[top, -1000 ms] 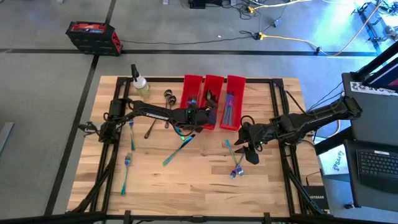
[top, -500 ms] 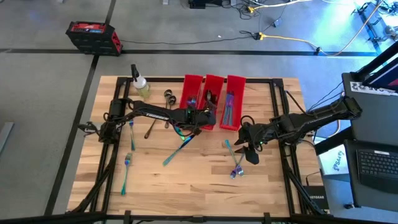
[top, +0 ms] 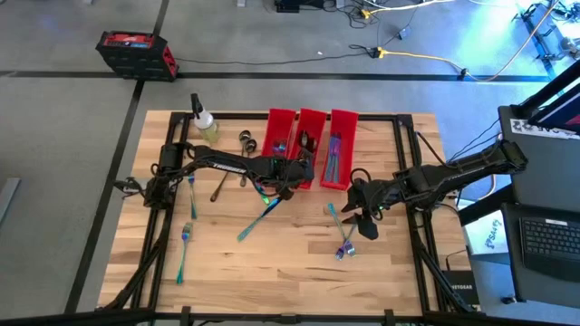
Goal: Sort silverware
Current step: Put the black spoon into the middle red silverware bin, then put the blue fork into the left red silverware bin
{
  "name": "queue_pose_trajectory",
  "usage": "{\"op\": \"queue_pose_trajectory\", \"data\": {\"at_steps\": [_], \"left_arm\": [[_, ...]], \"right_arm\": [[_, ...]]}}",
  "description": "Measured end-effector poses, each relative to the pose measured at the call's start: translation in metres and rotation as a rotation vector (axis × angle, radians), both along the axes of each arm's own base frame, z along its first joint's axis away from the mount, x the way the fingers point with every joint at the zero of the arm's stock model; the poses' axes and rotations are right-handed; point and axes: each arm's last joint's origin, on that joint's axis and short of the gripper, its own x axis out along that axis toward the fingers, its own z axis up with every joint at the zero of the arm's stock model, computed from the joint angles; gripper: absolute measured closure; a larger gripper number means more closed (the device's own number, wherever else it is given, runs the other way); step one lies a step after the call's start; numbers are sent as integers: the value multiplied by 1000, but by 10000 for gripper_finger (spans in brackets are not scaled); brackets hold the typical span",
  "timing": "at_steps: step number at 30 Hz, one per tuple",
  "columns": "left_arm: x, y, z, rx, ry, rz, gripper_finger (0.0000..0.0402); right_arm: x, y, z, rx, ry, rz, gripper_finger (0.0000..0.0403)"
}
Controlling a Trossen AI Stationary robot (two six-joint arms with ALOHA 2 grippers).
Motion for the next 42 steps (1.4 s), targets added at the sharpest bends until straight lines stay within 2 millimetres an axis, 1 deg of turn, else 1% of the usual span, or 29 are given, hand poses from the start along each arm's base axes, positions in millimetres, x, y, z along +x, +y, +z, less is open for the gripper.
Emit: {"op": "queue_pose_trajectory", "data": {"at_steps": [5, 10, 12, 15, 20, 23, 26, 31, 34, 37, 39, 40, 42], "left_arm": [[-1, 0, 0, 7, 16, 6, 286], [-2, 2, 1, 101, 41, 37, 286], [-2, 4, 3, 180, 59, 31, 286], [3, 5, 10, 346, 73, 11, 286], [10, -2, 29, 523, 35, -1, 286], [12, -14, 45, 646, 28, -15, 286], [13, -28, 57, 772, 69, -64, 286], [13, -50, 82, 1088, 299, -299, 286], [7, -66, 96, 1250, 444, -451, 286], [-7, -91, 118, 1421, 608, -628, 286], [-23, -108, 136, 1517, 728, -721, 286], [-32, -116, 146, 1545, 769, -732, 286], [-53, -130, 161, 1511, 840, -658, 286]], "right_arm": [[0, 0, 0, 3, 0, 2, 240], [0, -1, 0, -14, -2, -13, 240], [0, -1, -1, -25, 0, -21, 240], [0, -1, -1, -33, -1, -27, 240], [0, -1, -1, -21, 3, -15, 240], [0, 0, 0, 3, 6, 6, 240], [-1, 1, 0, 25, 9, 27, 240], [0, 1, -1, 18, 13, 22, 240], [0, 1, -1, 17, 12, 21, 240], [0, 1, -1, 17, 14, 21, 240], [0, 1, -1, 17, 13, 20, 240], [0, 1, -1, 16, 13, 20, 240], [0, 1, -1, 16, 15, 21, 240]]}}
